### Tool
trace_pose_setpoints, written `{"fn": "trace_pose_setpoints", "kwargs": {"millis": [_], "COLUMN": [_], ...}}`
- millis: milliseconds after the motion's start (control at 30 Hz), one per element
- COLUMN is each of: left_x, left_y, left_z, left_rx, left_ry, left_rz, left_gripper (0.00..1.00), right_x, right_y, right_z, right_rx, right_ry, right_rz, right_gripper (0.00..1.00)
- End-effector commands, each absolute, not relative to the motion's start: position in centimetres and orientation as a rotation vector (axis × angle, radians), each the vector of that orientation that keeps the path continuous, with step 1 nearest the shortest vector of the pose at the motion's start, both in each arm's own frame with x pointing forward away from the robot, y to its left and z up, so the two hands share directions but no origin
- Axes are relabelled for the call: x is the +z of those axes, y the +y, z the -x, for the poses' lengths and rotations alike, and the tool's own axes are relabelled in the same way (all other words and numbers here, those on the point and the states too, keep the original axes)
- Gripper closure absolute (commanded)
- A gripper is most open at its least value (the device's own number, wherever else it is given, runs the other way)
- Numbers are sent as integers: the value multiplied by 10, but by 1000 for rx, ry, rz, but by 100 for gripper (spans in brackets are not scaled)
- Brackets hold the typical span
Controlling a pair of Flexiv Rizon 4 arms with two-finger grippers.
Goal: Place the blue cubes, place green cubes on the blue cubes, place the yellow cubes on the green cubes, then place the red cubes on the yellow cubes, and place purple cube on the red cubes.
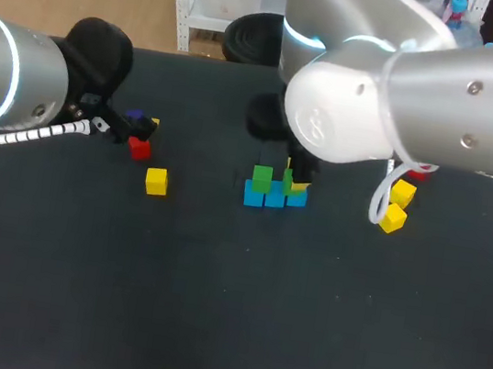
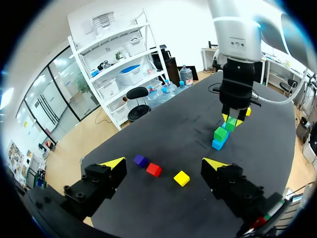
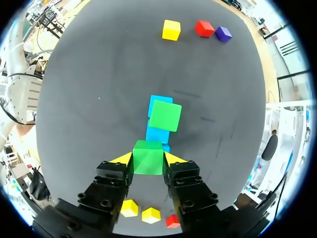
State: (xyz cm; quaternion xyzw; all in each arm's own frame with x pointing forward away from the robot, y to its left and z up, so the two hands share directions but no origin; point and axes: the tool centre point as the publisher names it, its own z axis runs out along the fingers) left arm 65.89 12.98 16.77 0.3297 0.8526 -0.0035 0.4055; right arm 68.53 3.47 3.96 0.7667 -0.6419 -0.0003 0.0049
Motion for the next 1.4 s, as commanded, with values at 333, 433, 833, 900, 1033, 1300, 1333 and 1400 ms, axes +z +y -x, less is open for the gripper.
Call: {"fn": "trace_pose_setpoints", "kwargs": {"millis": [333, 433, 833, 900, 1033, 1300, 1333, 1400], "left_x": [167, 167, 167, 167, 167, 167, 167, 167], "left_y": [129, 129, 129, 129, 129, 129, 129, 129], "left_z": [-659, -659, -659, -659, -659, -659, -659, -659], "left_rx": [-7, -7, -7, -7, -7, -7, -7, -7], "left_ry": [2148, 2148, 2148, 2148, 2148, 2148, 2148, 2148], "left_rz": [-828, -828, -828, -828, -828, -828, -828, -828], "left_gripper": [0, 0, 0, 0, 0, 0, 0, 0], "right_x": [34, 34, 31, 31, 29, 29, 29, 29], "right_y": [38, 38, 36, 36, 36, 37, 37, 38], "right_z": [-691, -691, -694, -694, -693, -693, -693, -693], "right_rx": [-7, -8, -15, -17, -20, -29, -29, -32], "right_ry": [-2013, -2010, -2011, -2011, -2009, -2011, -2013, -2016], "right_rz": [-2393, -2395, -2386, -2384, -2382, -2378, -2378, -2377], "right_gripper": [100, 100, 100, 100, 100, 100, 100, 100]}}
